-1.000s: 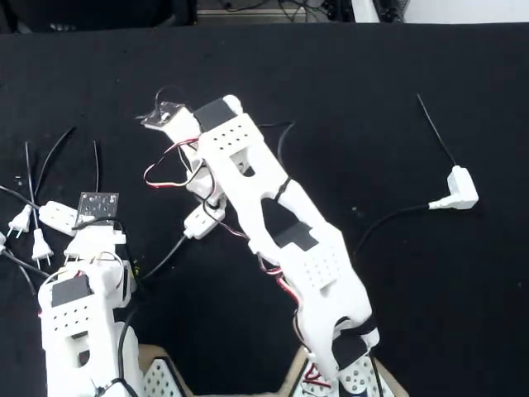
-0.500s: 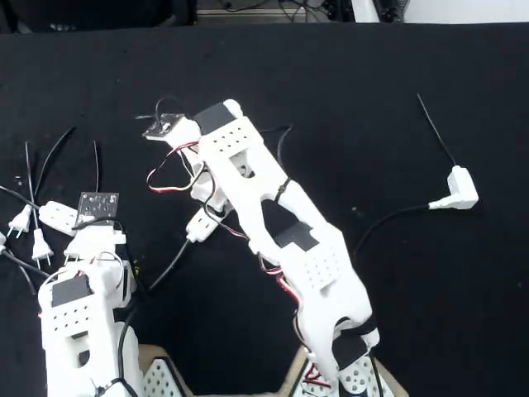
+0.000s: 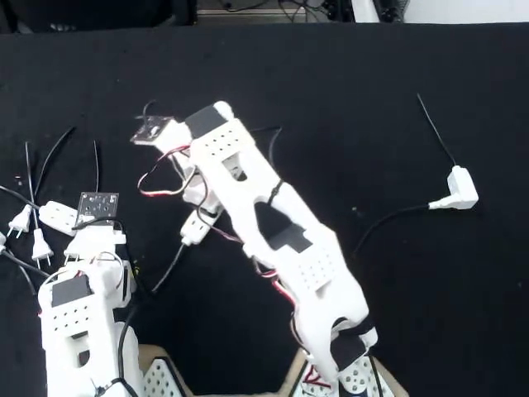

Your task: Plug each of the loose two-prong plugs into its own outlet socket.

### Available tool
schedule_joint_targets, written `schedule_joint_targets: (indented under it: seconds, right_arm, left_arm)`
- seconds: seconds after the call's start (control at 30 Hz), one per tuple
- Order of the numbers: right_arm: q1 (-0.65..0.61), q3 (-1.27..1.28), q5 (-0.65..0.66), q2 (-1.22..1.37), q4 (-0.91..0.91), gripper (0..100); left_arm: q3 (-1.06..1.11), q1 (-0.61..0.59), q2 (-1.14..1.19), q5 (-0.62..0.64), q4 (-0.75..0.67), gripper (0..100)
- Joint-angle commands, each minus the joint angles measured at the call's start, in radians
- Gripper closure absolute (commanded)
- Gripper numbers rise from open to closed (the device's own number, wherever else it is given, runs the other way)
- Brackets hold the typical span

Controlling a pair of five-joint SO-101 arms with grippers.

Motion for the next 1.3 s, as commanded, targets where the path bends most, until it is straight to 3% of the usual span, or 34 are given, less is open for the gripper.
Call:
schedule_joint_targets:
  seconds: [0.0, 0.6, 1.0, 1.27]
  right_arm:
    - [-0.048, -0.067, 0.04, 0.03, 0.026, 98.8]
    - [-0.143, -0.133, 0.091, 0.114, 0.029, 98.8]
    - [-0.138, -0.133, 0.086, 0.173, 0.034, 98.8]
    - [-0.135, 0.071, 0.084, 0.064, 0.034, 98.8]
  left_arm:
    - [0.001, -0.008, -0.011, -0.006, 0.006, 80]
    - [0.001, -0.008, -0.011, -0.006, 0.008, 80]
    - [-0.001, -0.008, -0.011, -0.006, 0.008, 80]
    - [-0.001, -0.008, -0.011, -0.006, 0.008, 80]
